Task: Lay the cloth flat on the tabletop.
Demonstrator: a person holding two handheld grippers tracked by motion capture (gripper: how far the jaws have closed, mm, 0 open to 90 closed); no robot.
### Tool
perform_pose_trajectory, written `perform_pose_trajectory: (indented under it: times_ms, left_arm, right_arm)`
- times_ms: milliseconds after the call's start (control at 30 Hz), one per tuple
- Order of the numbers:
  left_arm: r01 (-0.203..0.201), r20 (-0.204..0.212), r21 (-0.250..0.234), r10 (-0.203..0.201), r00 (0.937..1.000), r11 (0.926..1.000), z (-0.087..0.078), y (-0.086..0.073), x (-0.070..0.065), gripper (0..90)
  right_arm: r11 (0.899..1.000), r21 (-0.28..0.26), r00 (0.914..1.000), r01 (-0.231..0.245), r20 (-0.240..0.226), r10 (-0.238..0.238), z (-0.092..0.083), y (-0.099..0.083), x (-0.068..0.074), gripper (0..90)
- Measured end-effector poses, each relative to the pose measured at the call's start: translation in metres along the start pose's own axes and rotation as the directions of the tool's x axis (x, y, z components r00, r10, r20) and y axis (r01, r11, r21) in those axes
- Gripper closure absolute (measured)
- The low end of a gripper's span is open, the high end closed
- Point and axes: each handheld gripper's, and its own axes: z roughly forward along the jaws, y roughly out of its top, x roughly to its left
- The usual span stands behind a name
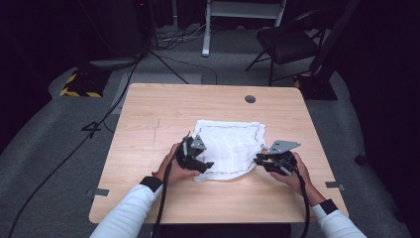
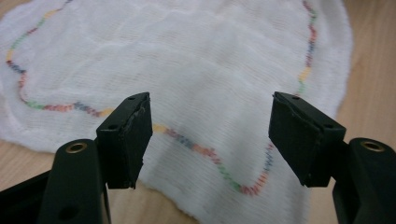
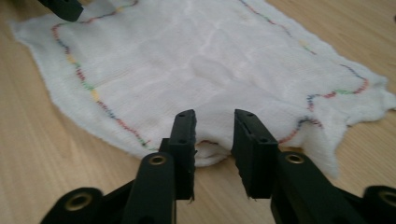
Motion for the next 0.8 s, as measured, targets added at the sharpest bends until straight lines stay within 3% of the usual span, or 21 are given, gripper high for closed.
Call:
perform_pose_trajectory:
  times_ms: [67, 100, 167, 267, 333, 433, 600, 633, 800]
  left_arm:
    - [-0.014, 0.014, -0.003, 0.014, 0.9998, 0.9999, -0.004, -0.003, -0.006, 30.7]
    - [-0.017, 0.015, 0.0, 0.017, 0.9997, 0.9999, -0.005, -0.005, -0.009, 30.4]
    - [-0.019, 0.027, 0.005, 0.019, 0.9995, 0.9998, -0.007, -0.01, -0.013, 29.8]
    - [-0.031, 0.008, 0.042, 0.031, 0.9995, 0.9987, -0.007, -0.016, -0.018, 29.0]
    - [-0.05, -0.027, 0.064, 0.052, 0.9983, 0.9967, -0.007, -0.019, -0.018, 28.8]
    - [-0.012, -0.017, 0.076, 0.013, 0.9998, 0.997, -0.008, -0.024, -0.014, 28.3]
    - [-0.001, -0.008, 0.101, 0.002, 1.0, 0.9949, -0.004, -0.027, -0.008, 26.9]
    - [-0.003, -0.004, 0.1, 0.003, 1.0, 0.995, -0.004, -0.028, -0.007, 25.6]
    - [-0.006, -0.005, 0.095, 0.006, 1.0, 0.9955, -0.004, -0.029, -0.006, 25.3]
  right_arm:
    - [1.0, 0.01, 1.0, 0.003, -0.007, -0.003, 0.001, -0.001, 0.001, 77.9]
    - [1.0, 0.018, 0.9993, -0.014, -0.034, 0.014, 0.004, -0.004, 0.001, 78.2]
    - [1.0, 0.025, 0.9994, -0.013, -0.031, 0.013, 0.007, -0.005, 0.0, 76.7]
    - [0.999, 0.023, 0.9995, -0.028, -0.014, 0.028, 0.017, -0.005, -0.002, 74.5]
    - [0.999, 0.018, 0.9996, -0.027, -0.011, 0.028, 0.02, -0.005, -0.003, 73.1]
    - [0.999, 0.043, 0.9999, -0.015, 0.007, 0.015, 0.029, -0.004, -0.003, 71.6]
    - [0.997, 0.075, 0.9998, -0.014, -0.013, 0.015, 0.031, -0.006, -0.004, 75.3]
    - [0.995, 0.087, 0.9989, -0.04, -0.021, 0.042, 0.028, -0.008, -0.006, 76.4]
    - [0.994, 0.108, 0.9991, -0.021, -0.035, 0.025, 0.02, -0.013, -0.002, 76.7]
